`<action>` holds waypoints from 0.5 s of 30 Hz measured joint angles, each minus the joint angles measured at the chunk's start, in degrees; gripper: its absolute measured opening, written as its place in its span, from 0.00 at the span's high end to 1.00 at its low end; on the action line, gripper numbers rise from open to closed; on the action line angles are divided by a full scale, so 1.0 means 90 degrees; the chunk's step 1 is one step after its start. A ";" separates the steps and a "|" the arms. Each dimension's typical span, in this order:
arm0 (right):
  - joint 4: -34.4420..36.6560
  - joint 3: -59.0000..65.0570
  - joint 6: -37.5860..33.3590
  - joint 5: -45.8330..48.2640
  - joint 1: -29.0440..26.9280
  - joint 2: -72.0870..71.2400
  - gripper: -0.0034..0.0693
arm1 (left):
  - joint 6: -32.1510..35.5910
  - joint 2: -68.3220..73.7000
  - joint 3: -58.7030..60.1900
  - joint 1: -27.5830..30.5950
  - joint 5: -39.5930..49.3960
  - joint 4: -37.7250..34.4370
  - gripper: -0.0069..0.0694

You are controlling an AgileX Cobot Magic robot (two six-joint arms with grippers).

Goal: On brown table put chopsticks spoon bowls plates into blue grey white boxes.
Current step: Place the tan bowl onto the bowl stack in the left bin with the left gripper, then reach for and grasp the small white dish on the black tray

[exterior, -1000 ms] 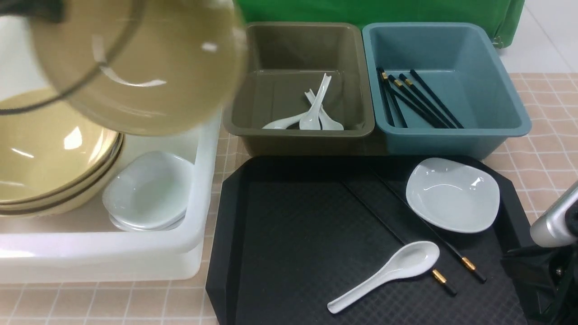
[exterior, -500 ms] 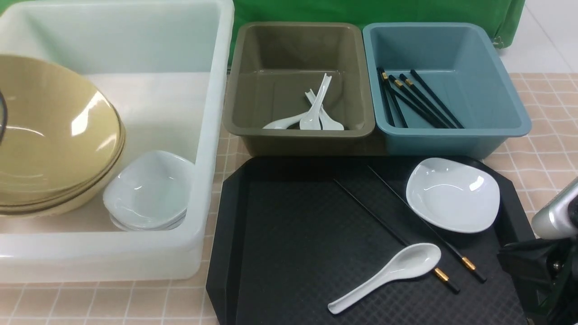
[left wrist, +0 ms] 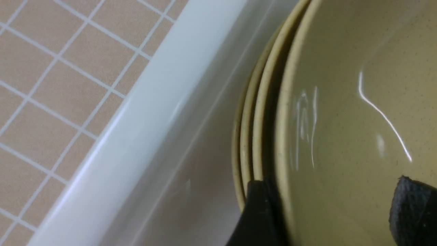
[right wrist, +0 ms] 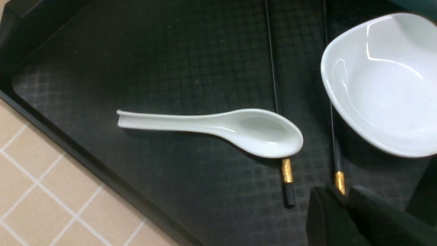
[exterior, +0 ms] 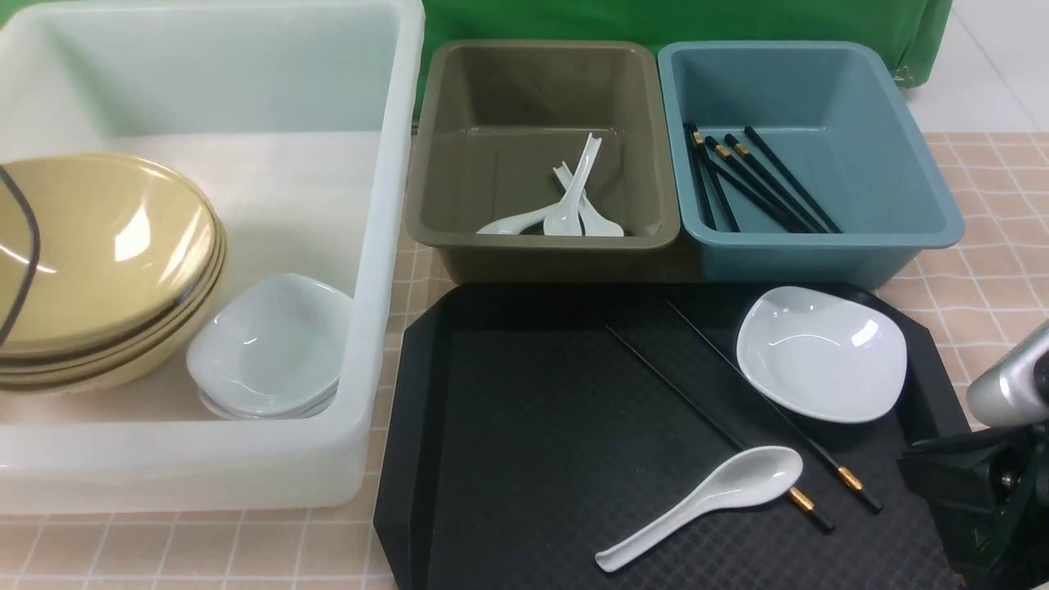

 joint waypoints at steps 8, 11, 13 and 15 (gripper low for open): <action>0.0000 0.0000 0.0022 -0.0069 0.0000 0.0000 0.78 | -0.0098 -0.0946 -0.0629 0.0000 0.0387 -0.0299 0.26; 0.0007 0.0000 0.0073 -0.0126 0.0000 0.0002 0.78 | -0.0011 -0.1162 -0.0683 0.0000 0.0412 -0.0744 0.29; 0.0007 0.0000 0.0119 -0.0152 0.0000 0.0035 0.78 | 0.0215 -0.1128 -0.0657 0.0000 0.0442 -0.1006 0.33; 0.0018 0.0000 0.0265 -0.0165 0.0000 0.0144 0.77 | 0.0441 -0.1001 -0.0509 0.0000 0.0435 -0.1197 0.39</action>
